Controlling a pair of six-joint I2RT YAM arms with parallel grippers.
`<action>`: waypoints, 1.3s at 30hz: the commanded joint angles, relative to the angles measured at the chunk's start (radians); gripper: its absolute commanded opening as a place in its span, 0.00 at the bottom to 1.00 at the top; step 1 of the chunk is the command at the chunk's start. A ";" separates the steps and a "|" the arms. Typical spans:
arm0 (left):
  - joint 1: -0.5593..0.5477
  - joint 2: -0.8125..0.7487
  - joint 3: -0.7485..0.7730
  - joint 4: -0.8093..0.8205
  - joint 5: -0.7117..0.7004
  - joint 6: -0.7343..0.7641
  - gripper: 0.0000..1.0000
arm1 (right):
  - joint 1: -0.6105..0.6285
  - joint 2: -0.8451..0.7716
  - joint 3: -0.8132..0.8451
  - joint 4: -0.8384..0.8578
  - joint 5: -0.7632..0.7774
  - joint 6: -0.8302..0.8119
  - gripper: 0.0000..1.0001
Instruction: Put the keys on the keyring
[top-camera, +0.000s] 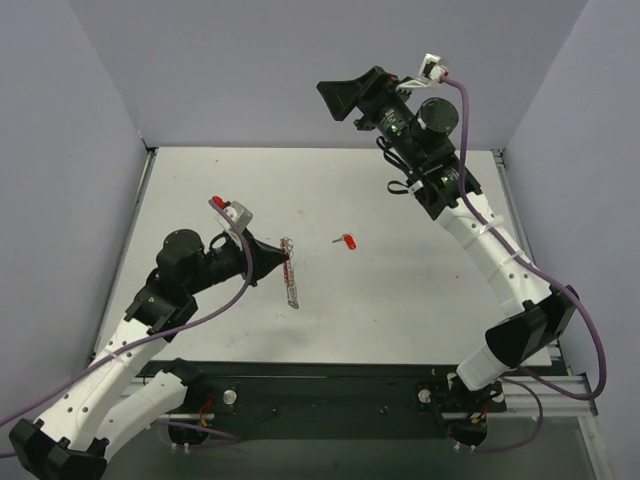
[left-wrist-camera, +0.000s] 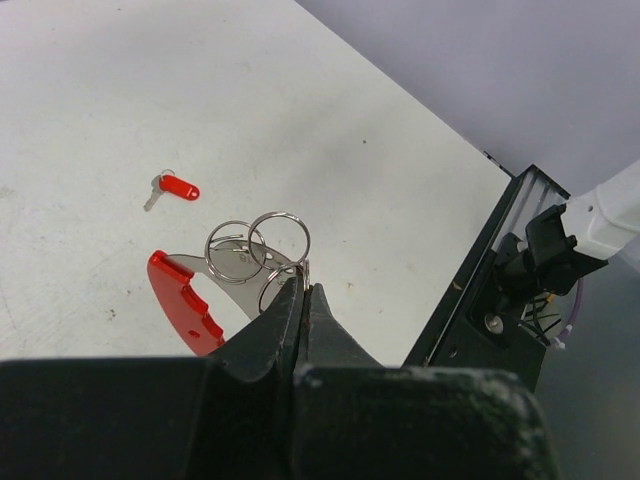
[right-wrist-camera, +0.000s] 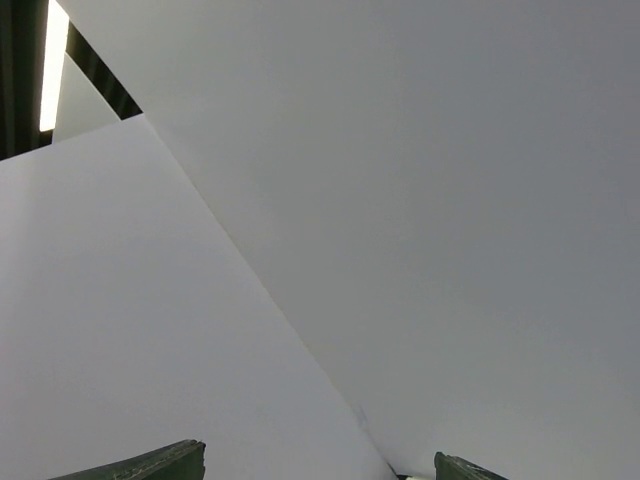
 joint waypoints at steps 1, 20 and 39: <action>-0.015 0.019 0.028 0.028 -0.033 0.015 0.00 | 0.013 -0.044 0.012 0.013 0.029 0.022 0.98; -0.070 0.026 0.114 -0.141 -0.205 0.092 0.00 | -0.073 -0.629 -0.829 -0.001 0.242 -0.107 0.98; -0.092 0.232 0.222 -0.192 -0.162 0.203 0.00 | -0.070 -0.624 -0.960 0.041 -0.367 -0.229 0.99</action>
